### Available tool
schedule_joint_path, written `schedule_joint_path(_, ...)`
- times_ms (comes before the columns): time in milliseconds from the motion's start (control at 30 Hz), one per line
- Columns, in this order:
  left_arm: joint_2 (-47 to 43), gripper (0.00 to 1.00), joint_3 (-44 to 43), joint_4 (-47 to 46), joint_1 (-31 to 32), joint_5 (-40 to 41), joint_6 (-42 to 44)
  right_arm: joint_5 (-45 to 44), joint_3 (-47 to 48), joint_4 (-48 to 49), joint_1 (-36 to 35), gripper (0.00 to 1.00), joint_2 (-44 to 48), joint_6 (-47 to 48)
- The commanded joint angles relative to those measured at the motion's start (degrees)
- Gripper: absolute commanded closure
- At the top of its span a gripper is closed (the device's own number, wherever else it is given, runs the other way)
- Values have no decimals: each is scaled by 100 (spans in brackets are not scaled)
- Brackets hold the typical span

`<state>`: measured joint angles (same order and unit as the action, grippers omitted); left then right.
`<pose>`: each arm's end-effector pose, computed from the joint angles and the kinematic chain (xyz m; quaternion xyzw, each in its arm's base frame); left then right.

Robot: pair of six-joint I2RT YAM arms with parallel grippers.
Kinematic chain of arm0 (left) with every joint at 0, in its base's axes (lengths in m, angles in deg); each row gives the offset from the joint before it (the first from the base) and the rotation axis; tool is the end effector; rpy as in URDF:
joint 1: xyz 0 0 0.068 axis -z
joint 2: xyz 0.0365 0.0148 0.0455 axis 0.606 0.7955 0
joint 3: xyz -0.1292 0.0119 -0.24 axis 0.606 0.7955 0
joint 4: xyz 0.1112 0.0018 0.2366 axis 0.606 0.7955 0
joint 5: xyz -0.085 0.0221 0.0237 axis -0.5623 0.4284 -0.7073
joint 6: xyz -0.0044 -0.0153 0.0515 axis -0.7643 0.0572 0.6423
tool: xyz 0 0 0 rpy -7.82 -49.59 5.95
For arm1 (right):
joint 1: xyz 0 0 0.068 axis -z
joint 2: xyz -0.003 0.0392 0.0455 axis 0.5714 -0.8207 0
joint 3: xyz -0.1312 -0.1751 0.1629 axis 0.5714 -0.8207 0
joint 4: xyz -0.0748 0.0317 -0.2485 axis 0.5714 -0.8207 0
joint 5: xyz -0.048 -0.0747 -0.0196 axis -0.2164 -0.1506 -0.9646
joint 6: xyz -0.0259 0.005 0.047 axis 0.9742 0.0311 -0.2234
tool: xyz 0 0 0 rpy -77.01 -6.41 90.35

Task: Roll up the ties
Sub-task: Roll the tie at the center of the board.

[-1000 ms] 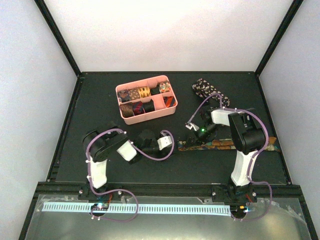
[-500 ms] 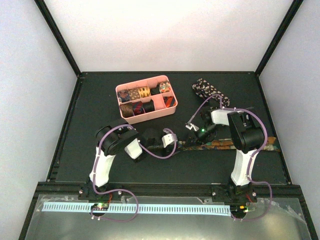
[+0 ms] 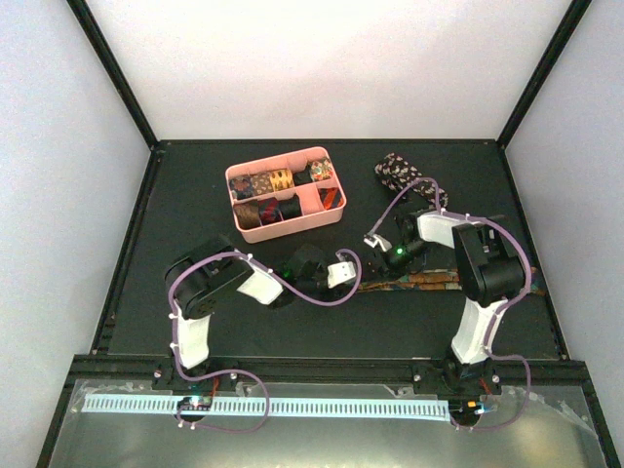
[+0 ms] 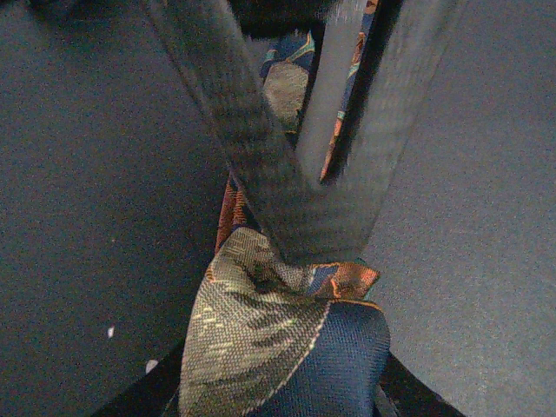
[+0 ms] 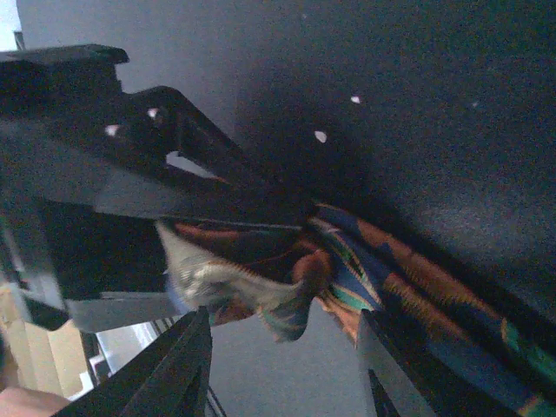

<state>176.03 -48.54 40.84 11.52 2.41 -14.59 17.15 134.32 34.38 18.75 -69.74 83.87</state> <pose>0.2118 -0.2626 0.0885 0.5324 0.6860 -0.2993 0.3954 0.2770 0.1080 0.1224 0.1725 -0.8915 -0.4118 0.0769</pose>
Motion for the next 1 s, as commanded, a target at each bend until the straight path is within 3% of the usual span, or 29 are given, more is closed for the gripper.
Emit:
schedule_joint_path(0,-82,68,-44,1610,9,521,251,-5,-41,-103,-31,51,433,141)
schedule_joint_path(267,-121,67,-183,1912,100,676,264,268,181,112,-362,53,-5,-281)
schedule_joint_path(333,-111,67,-197,1925,110,692,274,194,215,224,-368,62,-107,-348)
schedule_joint_path(433,-110,67,-217,1969,111,710,264,11,238,286,-369,86,-160,-365)
schedule_joint_path(500,-114,67,-205,1969,111,708,269,-162,196,296,-350,97,-142,-325)
schedule_joint_path(567,-113,66,-189,1950,110,743,245,-313,130,288,-291,98,-110,-282)
schedule_joint_path(667,-176,56,-30,1537,-36,490,125,-571,30,291,-154,98,-137,-172)
schedule_joint_path(867,-385,22,579,-359,-493,-688,-357,-974,-61,349,-16,98,-347,-251)
schedule_joint_path(967,-269,17,754,-1128,-500,-859,-528,-1069,7,248,-15,98,-565,-306)
